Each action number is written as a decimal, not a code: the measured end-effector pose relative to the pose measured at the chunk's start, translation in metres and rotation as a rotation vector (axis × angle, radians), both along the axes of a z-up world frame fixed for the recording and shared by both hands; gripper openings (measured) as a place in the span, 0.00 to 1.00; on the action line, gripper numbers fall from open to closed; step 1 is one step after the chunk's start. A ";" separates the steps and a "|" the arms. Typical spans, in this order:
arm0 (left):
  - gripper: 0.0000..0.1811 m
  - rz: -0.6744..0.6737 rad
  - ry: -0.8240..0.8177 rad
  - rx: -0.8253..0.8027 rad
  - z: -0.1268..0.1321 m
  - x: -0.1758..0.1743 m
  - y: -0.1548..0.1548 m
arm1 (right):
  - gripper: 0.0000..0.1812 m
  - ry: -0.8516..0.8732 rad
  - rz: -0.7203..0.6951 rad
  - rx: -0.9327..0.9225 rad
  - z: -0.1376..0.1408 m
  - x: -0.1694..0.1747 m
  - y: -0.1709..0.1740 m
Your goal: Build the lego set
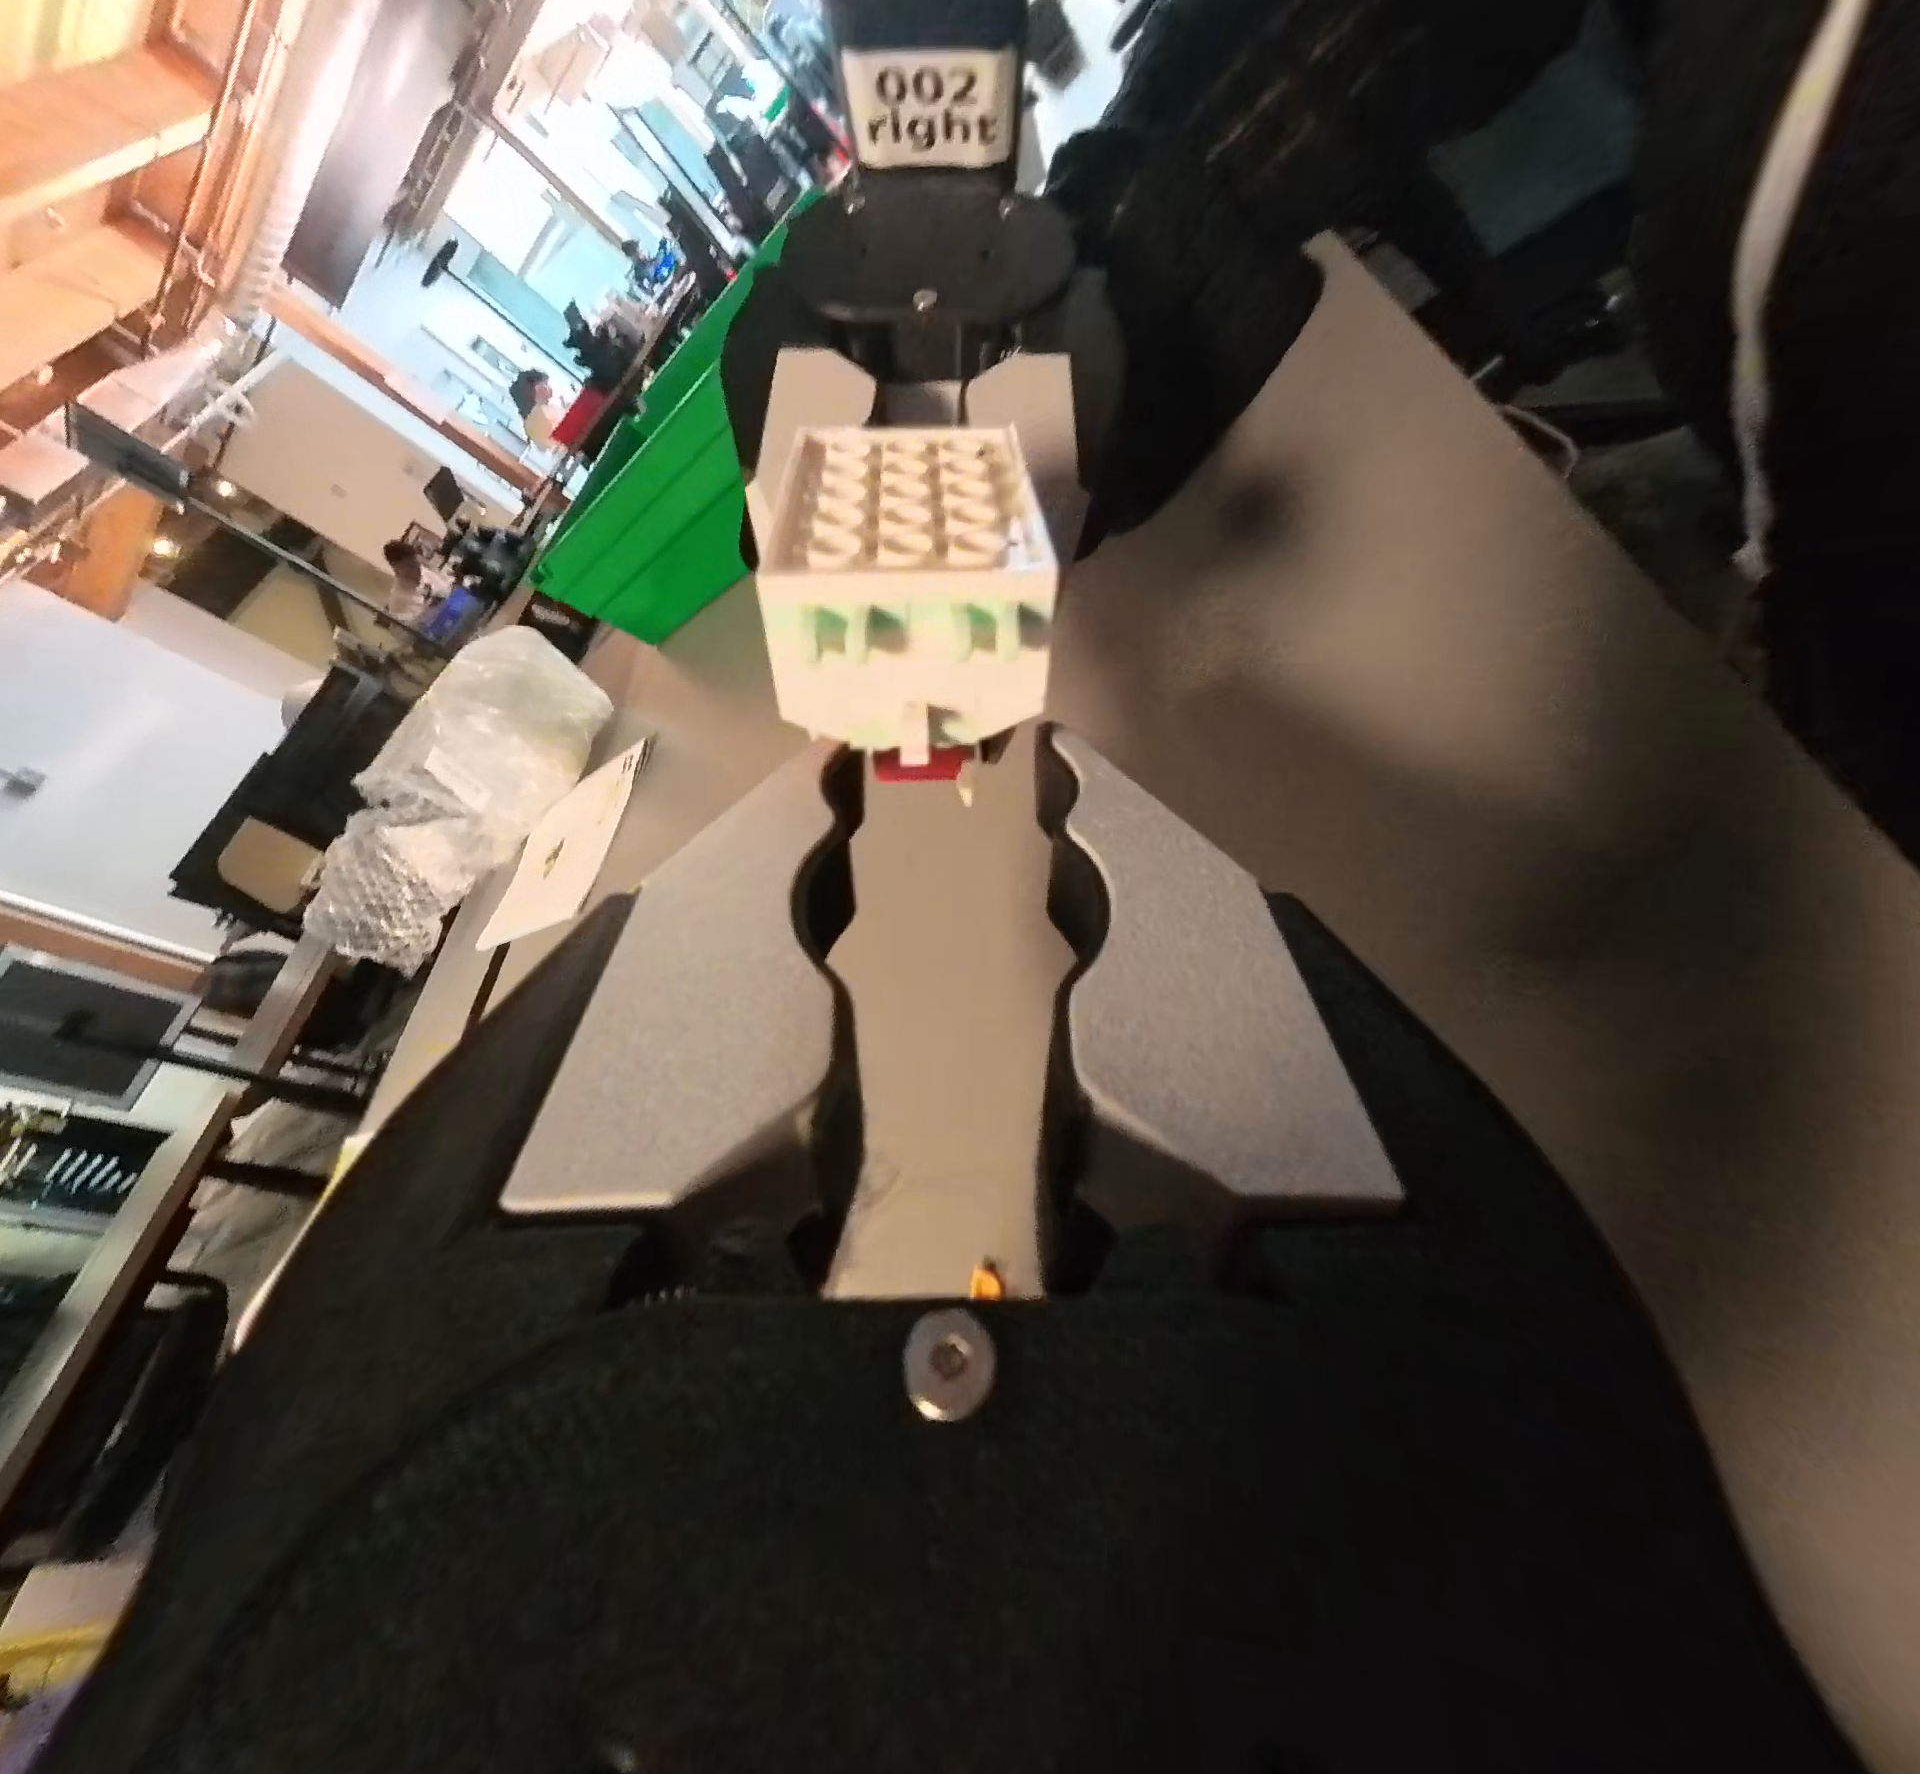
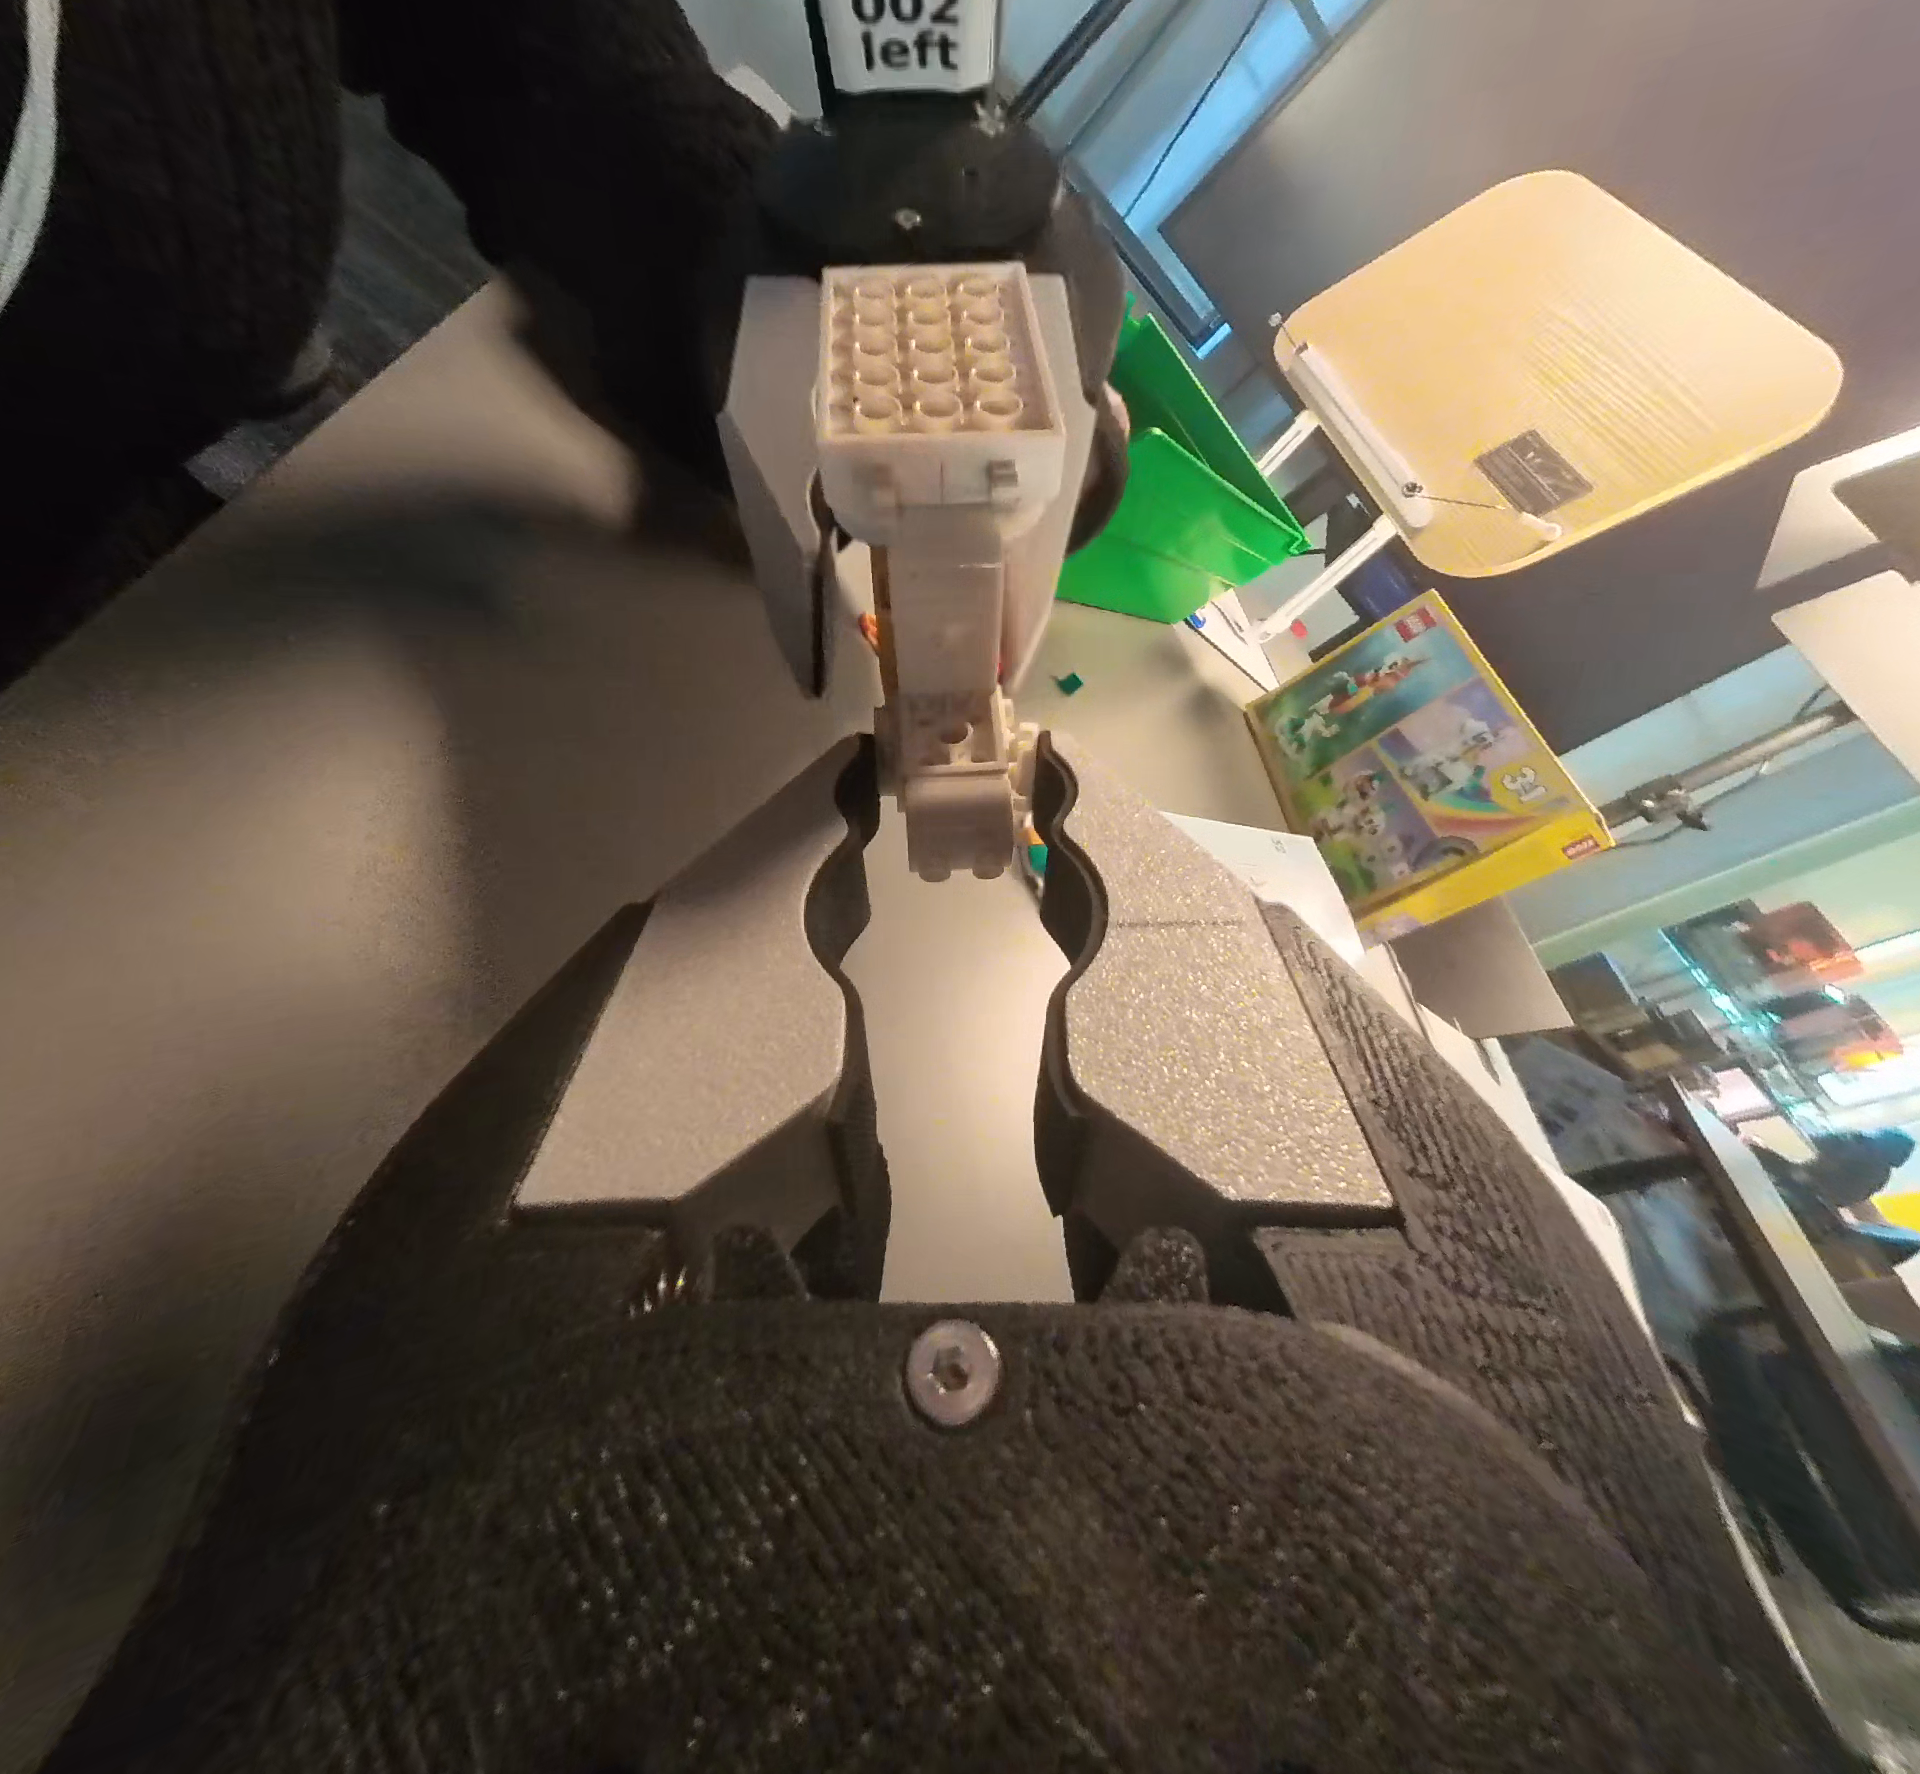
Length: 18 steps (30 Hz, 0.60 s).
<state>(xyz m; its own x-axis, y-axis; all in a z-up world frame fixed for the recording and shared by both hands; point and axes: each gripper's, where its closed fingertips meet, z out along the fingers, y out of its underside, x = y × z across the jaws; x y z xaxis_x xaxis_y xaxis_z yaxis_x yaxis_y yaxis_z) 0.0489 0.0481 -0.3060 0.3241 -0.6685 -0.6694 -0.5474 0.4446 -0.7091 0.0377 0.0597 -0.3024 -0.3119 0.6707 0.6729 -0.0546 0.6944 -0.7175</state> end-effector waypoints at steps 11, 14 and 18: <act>0.09 0.042 0.043 0.011 0.001 -0.002 0.005 | 0.16 -0.065 -0.012 -0.005 -0.008 -0.001 0.002; 0.08 0.034 0.051 0.001 -0.002 -0.001 0.005 | 0.16 -0.073 -0.010 0.025 -0.012 0.000 0.001; 0.08 0.024 0.038 -0.037 -0.004 0.000 0.005 | 0.16 -0.078 -0.016 0.054 -0.015 -0.001 0.001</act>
<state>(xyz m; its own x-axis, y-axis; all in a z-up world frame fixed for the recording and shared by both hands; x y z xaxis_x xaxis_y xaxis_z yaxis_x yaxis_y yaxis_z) 0.0486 0.0530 -0.3098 0.3154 -0.6854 -0.6563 -0.5844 0.4046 -0.7034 0.0365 0.0610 -0.3175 -0.3542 0.6392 0.6826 0.0109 0.7327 -0.6804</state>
